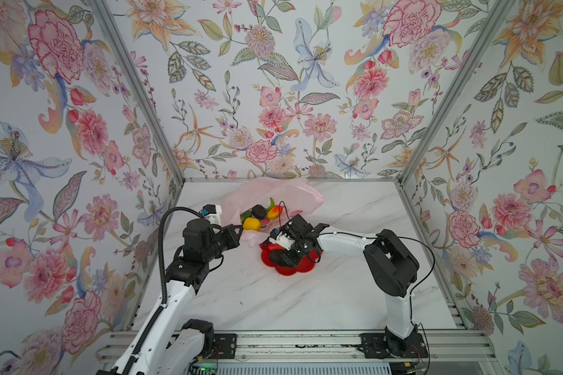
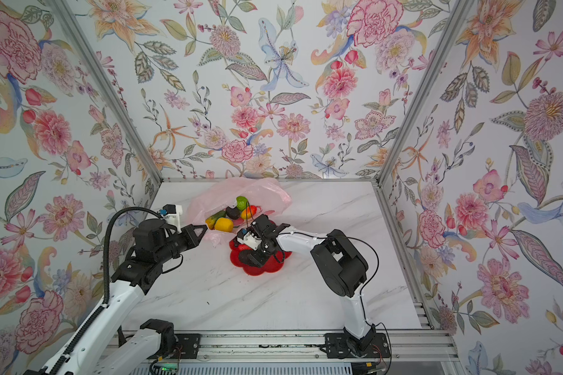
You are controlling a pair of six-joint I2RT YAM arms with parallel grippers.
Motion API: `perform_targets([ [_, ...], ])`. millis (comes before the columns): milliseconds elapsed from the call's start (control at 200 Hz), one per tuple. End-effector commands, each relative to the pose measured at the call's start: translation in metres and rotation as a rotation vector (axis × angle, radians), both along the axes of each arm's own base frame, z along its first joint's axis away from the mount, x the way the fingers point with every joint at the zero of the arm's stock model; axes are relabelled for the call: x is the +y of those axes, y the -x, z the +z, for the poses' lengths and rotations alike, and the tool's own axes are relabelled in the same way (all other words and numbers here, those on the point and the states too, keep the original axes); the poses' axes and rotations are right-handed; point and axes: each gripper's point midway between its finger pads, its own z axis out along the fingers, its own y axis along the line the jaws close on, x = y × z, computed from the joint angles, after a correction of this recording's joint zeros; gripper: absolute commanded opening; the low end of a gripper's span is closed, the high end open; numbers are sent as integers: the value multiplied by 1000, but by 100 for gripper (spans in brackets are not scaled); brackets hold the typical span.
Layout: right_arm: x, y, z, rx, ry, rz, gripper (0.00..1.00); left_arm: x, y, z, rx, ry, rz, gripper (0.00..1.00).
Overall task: Place the fruits into the plastic bag
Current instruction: Pick up the fruit from the plate.
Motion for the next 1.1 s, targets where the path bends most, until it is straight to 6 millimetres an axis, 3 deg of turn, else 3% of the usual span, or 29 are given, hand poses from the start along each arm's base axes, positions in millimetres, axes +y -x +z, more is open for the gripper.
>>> perform_targets([
  [0, -2, 4, 16, 13, -24, -3, 45, 0, 0, 8, -31, -1, -5, 0],
  [320, -19, 3, 53, 103, -151, -106, 35, 3, -1, 11, -71, 28, 27, 0],
  [510, -24, -5, 87, 179, -310, -205, 33, 4, -4, 9, -68, 29, 34, 0],
  [631, -19, 6, 111, 252, -425, -223, 32, 6, -7, 8, -67, 25, 49, 0],
  [651, -27, -2, 115, 256, -446, -253, 31, 6, -7, 8, -67, 26, 49, 0],
  [1096, -43, -12, 196, 398, -781, -461, 31, 4, -6, 18, -75, 4, 24, 0],
])
